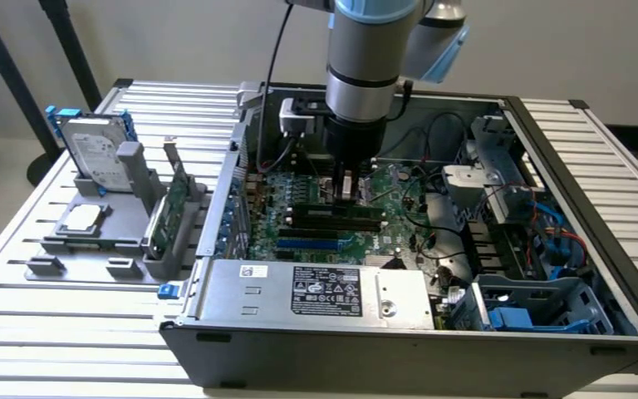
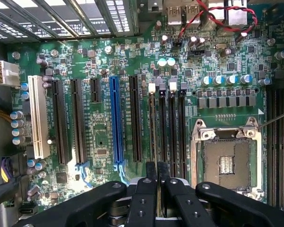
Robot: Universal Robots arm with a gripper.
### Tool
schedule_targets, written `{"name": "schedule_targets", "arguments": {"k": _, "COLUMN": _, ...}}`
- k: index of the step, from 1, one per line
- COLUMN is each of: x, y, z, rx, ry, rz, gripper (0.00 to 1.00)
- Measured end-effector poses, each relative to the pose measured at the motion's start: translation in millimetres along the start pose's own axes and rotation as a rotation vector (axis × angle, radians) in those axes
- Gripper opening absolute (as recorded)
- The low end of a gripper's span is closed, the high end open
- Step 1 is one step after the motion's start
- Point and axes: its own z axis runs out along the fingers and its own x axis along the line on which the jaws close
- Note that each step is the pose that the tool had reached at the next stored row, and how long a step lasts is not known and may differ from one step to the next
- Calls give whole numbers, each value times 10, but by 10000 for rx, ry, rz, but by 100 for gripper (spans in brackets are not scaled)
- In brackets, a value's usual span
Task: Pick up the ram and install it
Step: 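Insert the ram into the slot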
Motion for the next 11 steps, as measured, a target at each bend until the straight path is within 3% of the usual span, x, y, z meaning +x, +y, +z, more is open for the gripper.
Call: {"name": "schedule_targets", "arguments": {"k": 11, "x": -13, "y": 0, "z": 34, "rx": 5, "ry": 64, "rz": 2, "gripper": 13}}
